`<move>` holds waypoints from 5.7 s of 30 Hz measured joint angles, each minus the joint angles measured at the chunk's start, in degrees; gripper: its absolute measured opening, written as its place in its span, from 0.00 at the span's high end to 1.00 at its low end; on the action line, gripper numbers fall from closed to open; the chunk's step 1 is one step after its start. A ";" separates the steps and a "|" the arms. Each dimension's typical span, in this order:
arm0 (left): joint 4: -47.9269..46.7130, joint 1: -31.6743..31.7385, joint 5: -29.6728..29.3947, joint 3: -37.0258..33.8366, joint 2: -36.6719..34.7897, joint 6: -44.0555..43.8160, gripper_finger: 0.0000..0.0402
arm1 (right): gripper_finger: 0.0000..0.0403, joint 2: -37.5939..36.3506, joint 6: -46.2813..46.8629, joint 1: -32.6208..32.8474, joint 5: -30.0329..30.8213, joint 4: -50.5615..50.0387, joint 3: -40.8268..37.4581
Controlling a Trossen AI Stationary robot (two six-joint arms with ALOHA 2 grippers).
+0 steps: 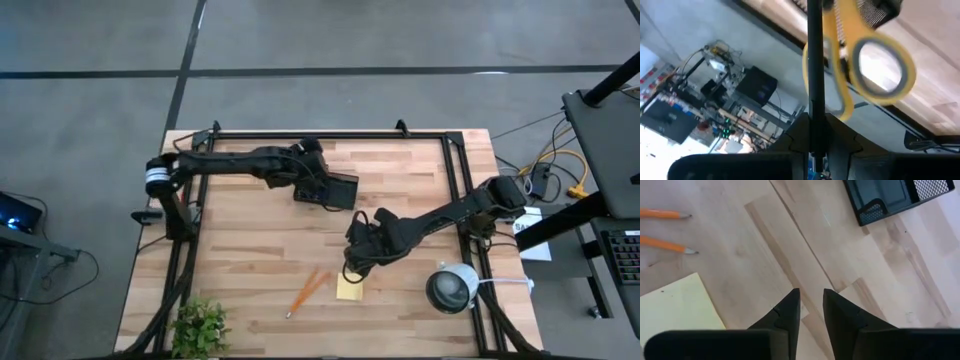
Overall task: Pick and place office supplies into organizer
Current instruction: Put the black pen into the black organizer bin, then put the bottom orange pencil into the black organizer bin
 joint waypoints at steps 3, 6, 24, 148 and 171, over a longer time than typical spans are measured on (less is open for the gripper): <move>0.33 -0.31 0.93 -0.04 1.85 0.40 0.94 | 0.83 0.00 -1.55 0.02 -0.03 -0.03 0.00; 1.08 -0.96 2.53 -0.29 4.29 0.38 0.94 | 0.83 0.00 -2.52 0.01 -0.15 -0.03 0.00; 5.55 -4.60 1.73 -0.26 4.28 -9.88 0.67 | 0.83 0.00 -5.86 -0.35 0.11 0.25 -1.36; 23.26 -36.88 29.47 -47.06 -18.63 -152.82 1.00 | 0.98 18.53 -52.98 -16.18 -25.68 25.84 12.96; 26.66 -39.11 32.20 -39.48 -16.43 -129.42 1.00 | 0.98 19.31 -47.18 -6.21 -33.39 23.82 10.34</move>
